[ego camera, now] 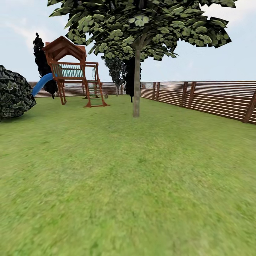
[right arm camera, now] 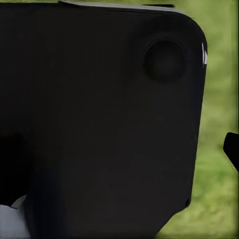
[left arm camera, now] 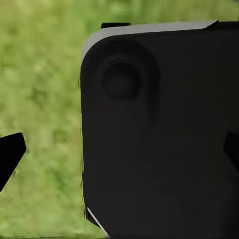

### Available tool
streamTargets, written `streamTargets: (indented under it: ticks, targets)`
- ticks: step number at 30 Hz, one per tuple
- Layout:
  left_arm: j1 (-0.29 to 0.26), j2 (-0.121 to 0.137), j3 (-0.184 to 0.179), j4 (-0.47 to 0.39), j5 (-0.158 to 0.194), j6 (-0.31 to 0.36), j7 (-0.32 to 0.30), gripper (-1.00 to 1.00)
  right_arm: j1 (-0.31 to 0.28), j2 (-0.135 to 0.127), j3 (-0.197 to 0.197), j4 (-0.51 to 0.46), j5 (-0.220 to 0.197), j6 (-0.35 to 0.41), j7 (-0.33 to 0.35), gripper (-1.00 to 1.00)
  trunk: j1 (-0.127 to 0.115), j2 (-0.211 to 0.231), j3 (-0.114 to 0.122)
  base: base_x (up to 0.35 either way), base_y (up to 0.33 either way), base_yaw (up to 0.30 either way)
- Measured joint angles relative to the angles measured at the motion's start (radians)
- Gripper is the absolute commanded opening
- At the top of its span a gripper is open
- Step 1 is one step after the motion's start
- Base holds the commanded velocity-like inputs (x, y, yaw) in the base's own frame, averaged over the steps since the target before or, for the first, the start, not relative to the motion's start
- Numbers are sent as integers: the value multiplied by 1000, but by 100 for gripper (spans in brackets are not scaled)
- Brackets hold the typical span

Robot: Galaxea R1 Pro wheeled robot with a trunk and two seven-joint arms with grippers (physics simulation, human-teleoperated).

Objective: Take the three Easter eggs out of the wicker basket on the lawn in the garden, then place them on the lawn next to a single tree (choose any tree) so that all three eggs are next to the same tree and none are left in the basket.

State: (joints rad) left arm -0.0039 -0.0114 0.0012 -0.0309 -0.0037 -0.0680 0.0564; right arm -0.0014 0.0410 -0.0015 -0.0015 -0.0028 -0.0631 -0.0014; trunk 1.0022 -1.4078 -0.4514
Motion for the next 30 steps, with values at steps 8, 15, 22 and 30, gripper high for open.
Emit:
streamTargets:
  ticks: [8, 15, 22, 30]
  targets:
    - [-2, 9, 2, -40, 1, 0, 116, 100, 0, 4, -2, 0, -1, 0, 0, 100, -31, 56, 25, 0, 0, 0]
    - [-10, 17, 1, -61, 0, 11, 120, 100, -12, 24, -14, -37, -6, -22, -2, 100, -57, 105, 47, 0, 0, 0]
    - [-103, 39, 2, -154, 3, 135, 114, 100, -197, 68, -19, -250, -22, 321, -61, 100, -84, 154, 70, 0, 0, 0]
    - [-252, 67, 3, -196, 6, 212, 114, 100, -327, 94, -20, -394, -130, 414, -253, 100, -115, 210, 94, 0, 0, 0]
